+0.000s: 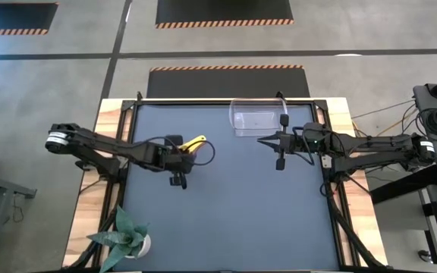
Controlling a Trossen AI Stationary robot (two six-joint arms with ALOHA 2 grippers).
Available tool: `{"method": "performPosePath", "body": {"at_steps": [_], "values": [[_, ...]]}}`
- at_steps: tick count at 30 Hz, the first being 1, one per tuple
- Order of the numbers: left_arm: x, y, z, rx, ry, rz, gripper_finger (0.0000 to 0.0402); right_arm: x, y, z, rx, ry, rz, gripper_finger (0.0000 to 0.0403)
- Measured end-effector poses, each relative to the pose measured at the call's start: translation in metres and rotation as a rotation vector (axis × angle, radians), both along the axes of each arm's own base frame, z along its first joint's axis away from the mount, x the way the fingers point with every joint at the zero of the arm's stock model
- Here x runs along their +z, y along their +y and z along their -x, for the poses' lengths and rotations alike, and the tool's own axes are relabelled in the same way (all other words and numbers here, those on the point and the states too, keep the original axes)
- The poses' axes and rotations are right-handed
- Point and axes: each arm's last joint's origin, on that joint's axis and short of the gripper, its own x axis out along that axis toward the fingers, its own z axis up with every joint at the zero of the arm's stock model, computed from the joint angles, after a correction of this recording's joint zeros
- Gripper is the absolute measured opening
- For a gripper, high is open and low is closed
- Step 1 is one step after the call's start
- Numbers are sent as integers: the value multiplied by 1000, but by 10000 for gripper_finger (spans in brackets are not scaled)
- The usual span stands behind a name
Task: Nest measuring cups in basket
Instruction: Put the stacked colored measuring cups into the transparent bin
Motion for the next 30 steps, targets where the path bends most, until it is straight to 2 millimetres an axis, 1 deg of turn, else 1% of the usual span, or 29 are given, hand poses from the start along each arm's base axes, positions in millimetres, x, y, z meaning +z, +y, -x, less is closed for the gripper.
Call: {"method": "performPosePath", "body": {"at_steps": [8,12,17,21,23,30], "values": [[24,2,-12,-86,-44,-80,70,3,1,6,-1,-2,-10,9],[34,7,-19,-134,-72,-120,70,7,2,14,-2,-12,-22,9],[52,15,-29,-183,-133,-175,70,12,4,27,-5,-27,-47,9],[66,23,-41,-218,-163,-188,70,15,5,34,16,-38,-63,9],[72,26,-50,-234,-169,-200,70,16,6,35,26,-40,-65,9],[82,43,-79,-298,-118,-268,70,13,7,36,50,-15,-70,9]]}}
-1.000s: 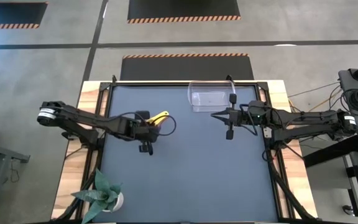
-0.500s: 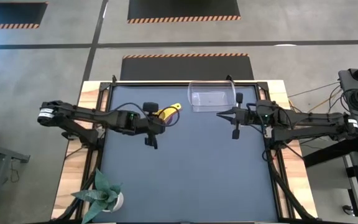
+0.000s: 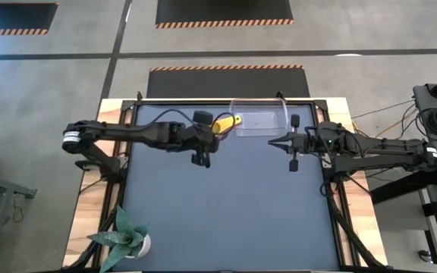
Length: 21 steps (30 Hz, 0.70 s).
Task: Nest measuring cups in basket
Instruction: Put the stacked colored measuring cups into the transparent bin
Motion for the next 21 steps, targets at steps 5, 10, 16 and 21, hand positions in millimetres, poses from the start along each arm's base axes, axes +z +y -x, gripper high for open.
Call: {"method": "performPosePath", "body": {"at_steps": [5,10,16,21], "values": [[-3,21,-15,4,41,-37,70,0,1,5,2,8,7,9],[-10,45,-30,-2,32,-29,70,3,2,10,26,-6,-4,9],[-14,68,-54,-39,24,-48,70,4,3,13,48,-7,-8,9],[-18,81,-72,-61,47,-40,70,3,3,14,48,-4,-9,9]]}}
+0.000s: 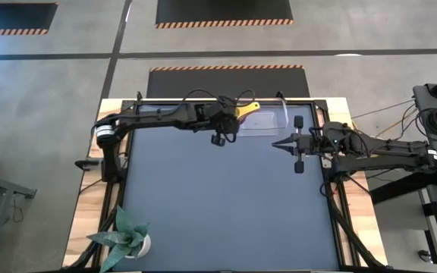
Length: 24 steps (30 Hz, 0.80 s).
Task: Nest measuring cups in basket
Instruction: Put the stacked colored measuring cups into the transparent bin
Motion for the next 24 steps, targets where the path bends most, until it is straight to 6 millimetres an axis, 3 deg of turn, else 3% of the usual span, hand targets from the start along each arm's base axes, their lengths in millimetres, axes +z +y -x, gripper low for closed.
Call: {"method": "performPosePath", "body": {"at_steps": [12,24], "values": [[3,22,-21,-40,-63,34,70,-3,0,0,-2,26,-15,9],[-14,41,-41,-79,-191,34,70,-3,0,0,-2,26,-13,9]]}}
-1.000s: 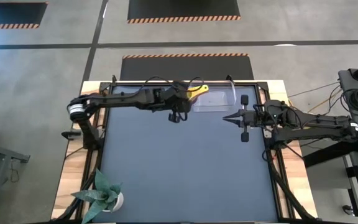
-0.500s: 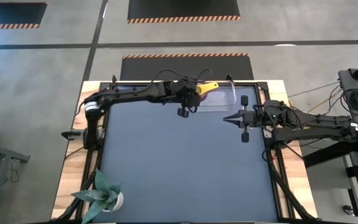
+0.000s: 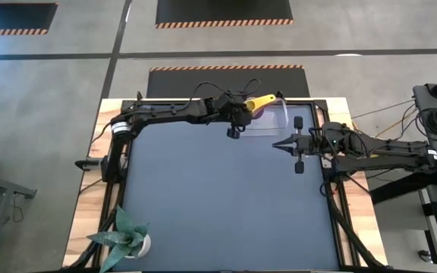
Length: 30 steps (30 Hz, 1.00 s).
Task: Nest measuring cups in basket
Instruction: Put the stacked colored measuring cups into the transparent bin
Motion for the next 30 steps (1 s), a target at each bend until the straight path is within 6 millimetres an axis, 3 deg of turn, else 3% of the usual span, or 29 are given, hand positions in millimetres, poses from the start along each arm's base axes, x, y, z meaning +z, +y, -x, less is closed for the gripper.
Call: {"method": "performPosePath", "body": {"at_steps": [8,30], "values": [[-23,6,-16,-8,-34,-27,70,0,0,0,0,2,0,9],[-58,10,-21,3,61,18,70,-1,0,0,-5,14,-3,9]]}}
